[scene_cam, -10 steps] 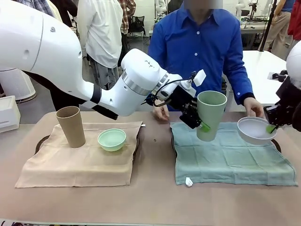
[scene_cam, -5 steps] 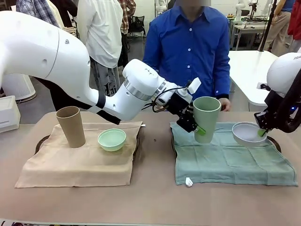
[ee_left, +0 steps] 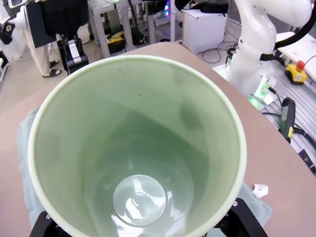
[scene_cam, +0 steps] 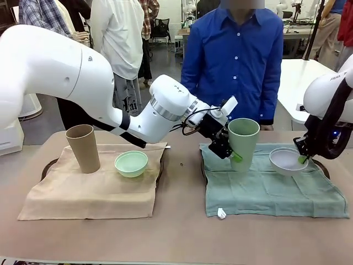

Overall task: Set up a tray with a mat and arrange the tableware.
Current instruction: Place the Picnic Bowl and Reusable plastic cup back onto the Handle tray in front of the human's position.

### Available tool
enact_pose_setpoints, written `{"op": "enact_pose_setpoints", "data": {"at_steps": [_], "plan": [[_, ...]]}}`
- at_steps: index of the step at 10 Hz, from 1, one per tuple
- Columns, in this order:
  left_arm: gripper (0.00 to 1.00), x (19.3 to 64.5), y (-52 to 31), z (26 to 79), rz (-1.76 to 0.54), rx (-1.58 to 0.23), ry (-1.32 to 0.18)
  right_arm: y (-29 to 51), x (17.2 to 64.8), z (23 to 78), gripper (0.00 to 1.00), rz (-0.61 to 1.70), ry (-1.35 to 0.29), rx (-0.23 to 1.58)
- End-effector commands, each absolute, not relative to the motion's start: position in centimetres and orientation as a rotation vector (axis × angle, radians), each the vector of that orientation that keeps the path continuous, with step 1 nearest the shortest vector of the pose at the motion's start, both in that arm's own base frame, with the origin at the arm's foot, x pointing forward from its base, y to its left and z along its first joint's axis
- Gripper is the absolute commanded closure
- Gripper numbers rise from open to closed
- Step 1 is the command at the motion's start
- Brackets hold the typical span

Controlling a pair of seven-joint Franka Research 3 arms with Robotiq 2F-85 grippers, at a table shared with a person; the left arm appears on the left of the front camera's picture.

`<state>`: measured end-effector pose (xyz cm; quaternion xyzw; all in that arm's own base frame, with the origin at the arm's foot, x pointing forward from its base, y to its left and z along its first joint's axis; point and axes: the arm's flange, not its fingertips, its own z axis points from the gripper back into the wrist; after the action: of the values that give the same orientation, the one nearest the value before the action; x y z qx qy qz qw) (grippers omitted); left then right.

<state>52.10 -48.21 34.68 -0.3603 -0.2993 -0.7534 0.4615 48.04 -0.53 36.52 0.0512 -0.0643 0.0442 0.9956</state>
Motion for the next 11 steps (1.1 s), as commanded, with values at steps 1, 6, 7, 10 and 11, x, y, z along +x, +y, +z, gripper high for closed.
{"op": "enact_pose_setpoints", "data": {"at_steps": [1, 6, 7, 10, 11], "plan": [[0.16, 53.0, -48.7, 34.4, -1.892, -0.896, -0.735, -0.6, 49.1, 35.9, 0.96, 0.104, -0.139, 0.102], [0.0, 53.6, -49.1, 33.1, -1.889, -0.904, -0.691, -1.0, 49.4, 34.8, 0.88, 0.095, -0.115, 0.095], [0.0, 53.7, -49.1, 33.0, -1.885, -0.906, -0.682, -1.1, 49.4, 34.8, 0.38, 0.093, -0.111, 0.095], [0.0, 53.7, -48.8, 33.1, -1.845, -0.883, -0.631, -1.4, 48.3, 35.6, 0.1, 0.059, -0.092, 0.042], [0.0, 53.8, -48.5, 33.1, -1.812, -0.877, -0.595, -1.8, 47.4, 36.2, 0.0, 0.052, -0.084, 0.01]]}}
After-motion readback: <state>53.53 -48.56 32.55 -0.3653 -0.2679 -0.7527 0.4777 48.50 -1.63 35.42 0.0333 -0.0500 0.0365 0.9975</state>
